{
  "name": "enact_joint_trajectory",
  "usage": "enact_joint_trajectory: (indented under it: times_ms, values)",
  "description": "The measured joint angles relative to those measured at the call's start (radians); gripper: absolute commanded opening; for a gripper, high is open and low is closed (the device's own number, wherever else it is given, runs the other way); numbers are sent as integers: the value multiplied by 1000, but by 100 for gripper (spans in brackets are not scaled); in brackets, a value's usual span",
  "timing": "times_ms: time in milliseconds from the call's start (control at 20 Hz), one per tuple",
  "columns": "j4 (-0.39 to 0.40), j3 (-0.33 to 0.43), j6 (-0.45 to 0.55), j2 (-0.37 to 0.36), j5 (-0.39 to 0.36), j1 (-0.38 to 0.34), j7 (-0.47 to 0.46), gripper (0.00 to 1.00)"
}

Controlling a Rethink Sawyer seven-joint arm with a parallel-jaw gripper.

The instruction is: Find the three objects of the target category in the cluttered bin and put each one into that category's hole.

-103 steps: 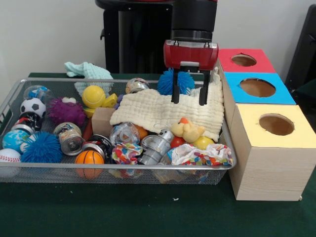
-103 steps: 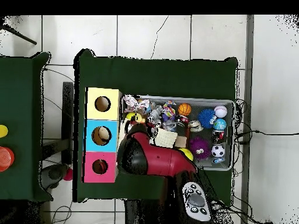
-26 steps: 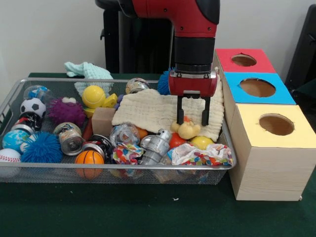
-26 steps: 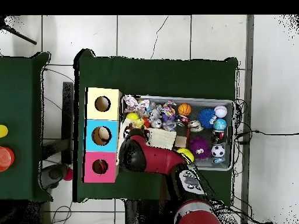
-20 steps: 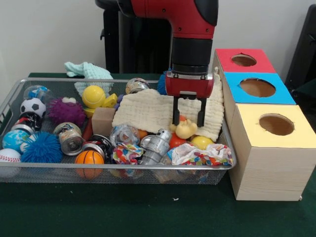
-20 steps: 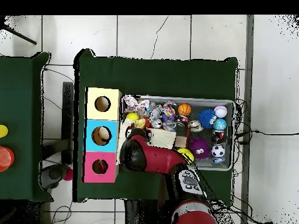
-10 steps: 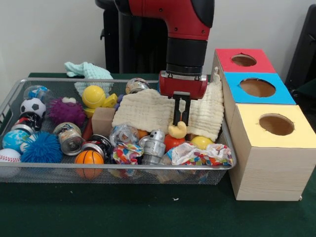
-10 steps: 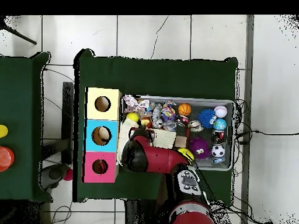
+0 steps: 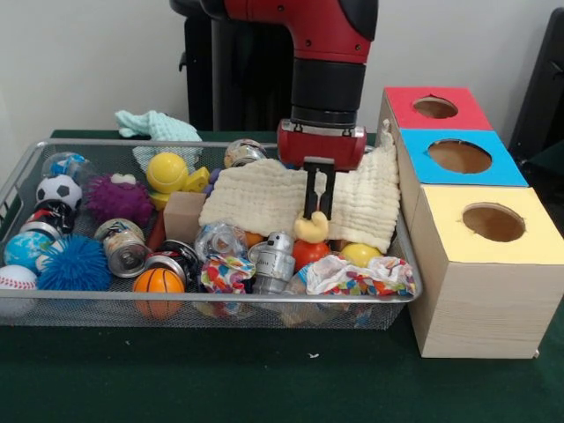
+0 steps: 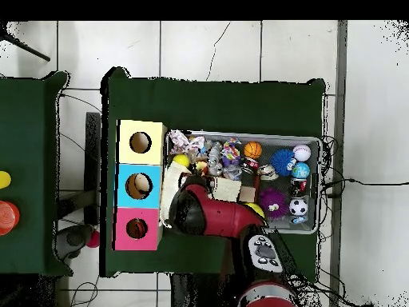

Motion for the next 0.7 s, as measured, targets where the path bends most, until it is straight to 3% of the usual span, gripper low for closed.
enact_joint_trajectory:
  times_ms: [250,450,700]
  values:
    - [0,45,123,-60,0,-69,0,0]
    - [1,100,292,-136,1,-154,0,0]
    - [2,126,359,-178,-1,-191,0,0]
